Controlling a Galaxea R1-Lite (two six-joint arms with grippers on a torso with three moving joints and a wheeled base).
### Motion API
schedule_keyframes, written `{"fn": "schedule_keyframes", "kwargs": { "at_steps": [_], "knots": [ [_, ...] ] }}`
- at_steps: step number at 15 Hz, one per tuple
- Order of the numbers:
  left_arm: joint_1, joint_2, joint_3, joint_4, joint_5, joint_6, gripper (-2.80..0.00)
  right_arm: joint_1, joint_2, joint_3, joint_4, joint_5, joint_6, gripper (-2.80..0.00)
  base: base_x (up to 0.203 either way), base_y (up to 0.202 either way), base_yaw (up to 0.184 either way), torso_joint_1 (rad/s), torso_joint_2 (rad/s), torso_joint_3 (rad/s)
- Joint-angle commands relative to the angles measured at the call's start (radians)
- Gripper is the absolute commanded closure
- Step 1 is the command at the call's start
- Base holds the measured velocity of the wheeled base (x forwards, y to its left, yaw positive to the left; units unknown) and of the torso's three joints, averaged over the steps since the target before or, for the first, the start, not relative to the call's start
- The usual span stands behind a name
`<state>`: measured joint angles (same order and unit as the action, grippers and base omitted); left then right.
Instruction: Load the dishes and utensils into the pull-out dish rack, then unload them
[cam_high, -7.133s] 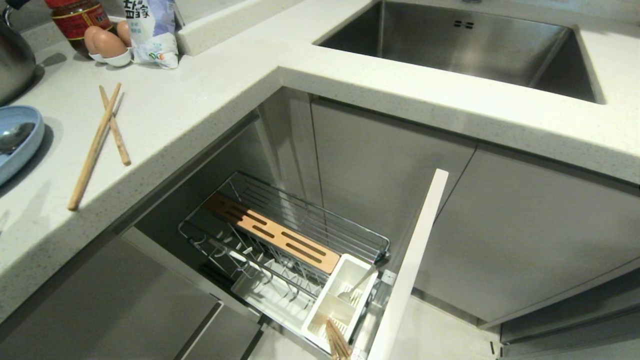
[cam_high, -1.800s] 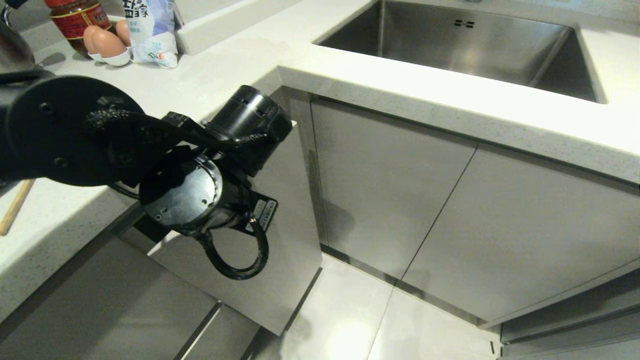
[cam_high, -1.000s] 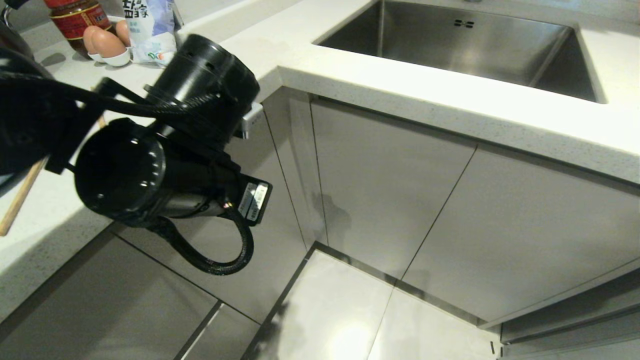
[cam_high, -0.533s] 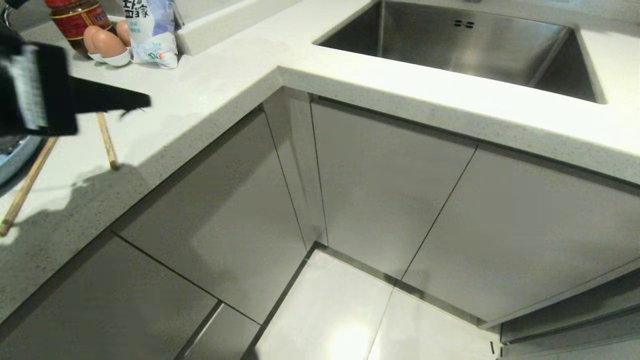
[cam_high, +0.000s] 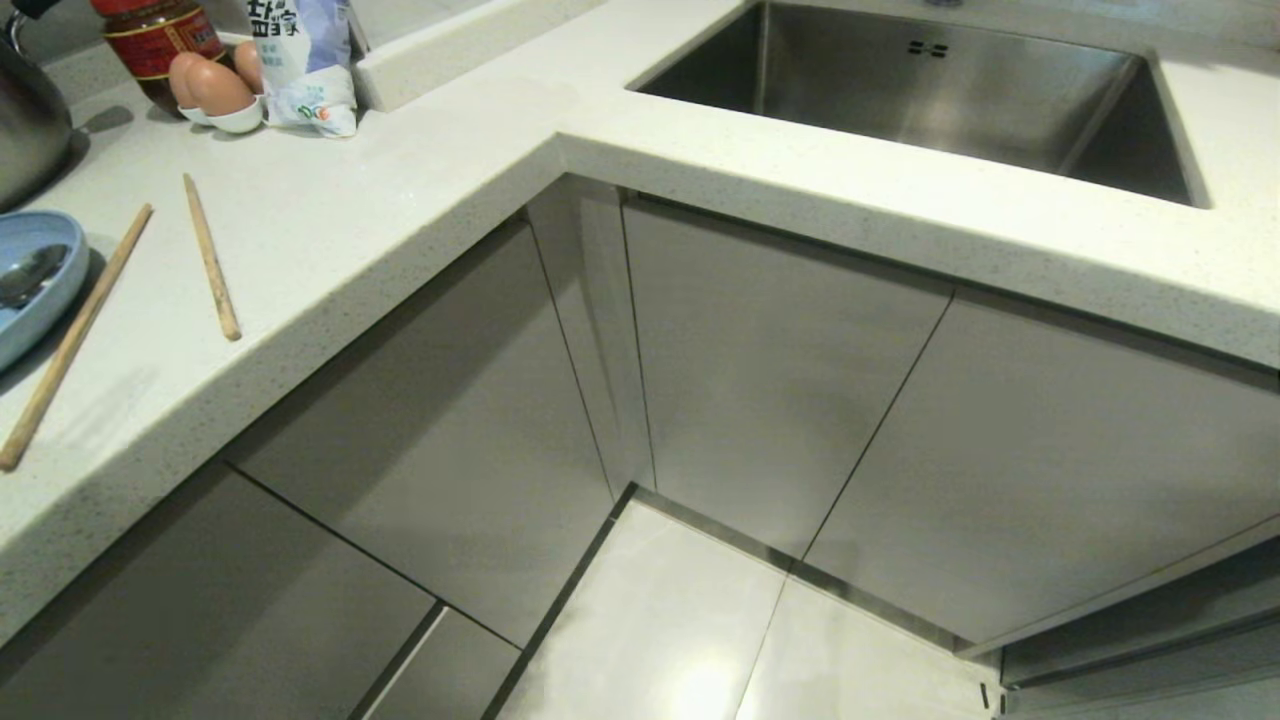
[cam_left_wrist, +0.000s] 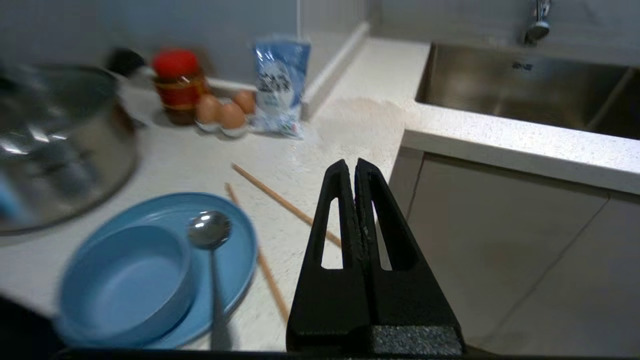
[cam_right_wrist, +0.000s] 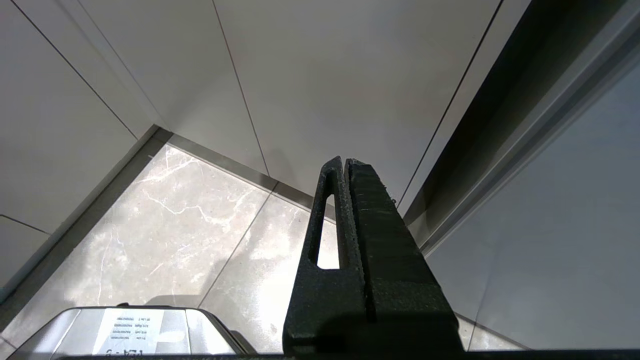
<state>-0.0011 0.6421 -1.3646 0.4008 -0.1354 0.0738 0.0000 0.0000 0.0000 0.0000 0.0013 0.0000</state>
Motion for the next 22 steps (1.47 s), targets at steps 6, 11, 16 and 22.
{"fn": "schedule_keyframes", "kwargs": {
  "at_steps": [6, 11, 16, 22],
  "knots": [
    [0.065, -0.371, 0.348, 0.133, 0.243, 0.106, 0.0, 0.0, 0.0, 0.0, 0.0, 0.0, 0.0, 0.0, 0.0, 0.0, 0.0, 0.0, 0.0, 0.0],
    [0.009, -0.596, 0.719, 0.087, 0.204, 0.089, 0.0, 0.0, 0.0, 0.0, 0.0, 0.0, 0.0, 0.0, 0.0, 0.0, 0.0, 0.0, 0.0, 0.0],
    [0.01, -0.637, 1.167, -0.276, 0.21, 0.036, 0.0, 0.0, 0.0, 0.0, 0.0, 0.0, 0.0, 0.0, 0.0, 0.0, 0.0, 0.0, 0.0, 0.0],
    [0.01, -0.641, 1.368, -0.389, 0.129, -0.024, 0.0, 0.0, 0.0, 0.0, 0.0, 0.0, 0.0, 0.0, 0.0, 0.0, 0.0, 0.0, 0.0, 0.0]
  ]
}}
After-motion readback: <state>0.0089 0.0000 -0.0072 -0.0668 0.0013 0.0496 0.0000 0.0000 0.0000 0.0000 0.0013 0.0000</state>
